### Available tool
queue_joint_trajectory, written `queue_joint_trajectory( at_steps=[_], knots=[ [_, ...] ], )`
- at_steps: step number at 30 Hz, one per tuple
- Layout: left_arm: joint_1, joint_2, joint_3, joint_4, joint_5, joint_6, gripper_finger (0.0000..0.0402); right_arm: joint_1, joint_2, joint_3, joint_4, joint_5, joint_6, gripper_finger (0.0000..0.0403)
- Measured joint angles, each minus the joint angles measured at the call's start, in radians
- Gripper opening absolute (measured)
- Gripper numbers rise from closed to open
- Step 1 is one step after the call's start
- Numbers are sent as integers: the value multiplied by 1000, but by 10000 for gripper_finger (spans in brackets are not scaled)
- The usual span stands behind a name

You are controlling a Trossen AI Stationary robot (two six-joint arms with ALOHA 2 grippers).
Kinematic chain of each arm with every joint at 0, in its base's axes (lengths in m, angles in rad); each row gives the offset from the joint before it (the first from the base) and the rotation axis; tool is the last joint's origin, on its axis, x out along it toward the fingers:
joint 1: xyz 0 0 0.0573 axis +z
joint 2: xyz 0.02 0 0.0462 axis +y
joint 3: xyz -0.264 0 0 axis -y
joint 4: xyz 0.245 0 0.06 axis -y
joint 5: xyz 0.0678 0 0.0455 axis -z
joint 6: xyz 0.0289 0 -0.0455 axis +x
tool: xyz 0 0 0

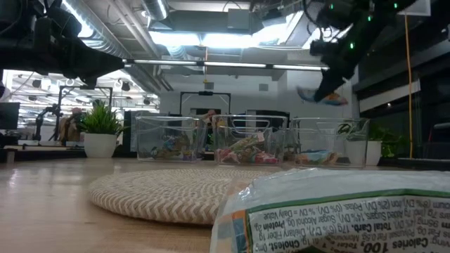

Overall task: Pick and place Granola Bars by type
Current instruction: Put the orange granola bar into the right transparent bin

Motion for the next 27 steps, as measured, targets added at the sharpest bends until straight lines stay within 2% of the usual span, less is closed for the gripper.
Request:
queue_joint_trajectory(
  at_steps=[6,11,19,27],
  knots=[
    [0,0,0,0,0,0,72,-63,0,-136,109,-65,-13,23],
    [0,0,0,0,0,0,72,-87,0,-195,167,-70,-11,23],
    [0,0,0,0,0,0,72,-88,14,-201,275,-139,8,23],
    [0,0,0,0,0,0,72,-87,149,-201,317,-138,18,23]
  ],
)
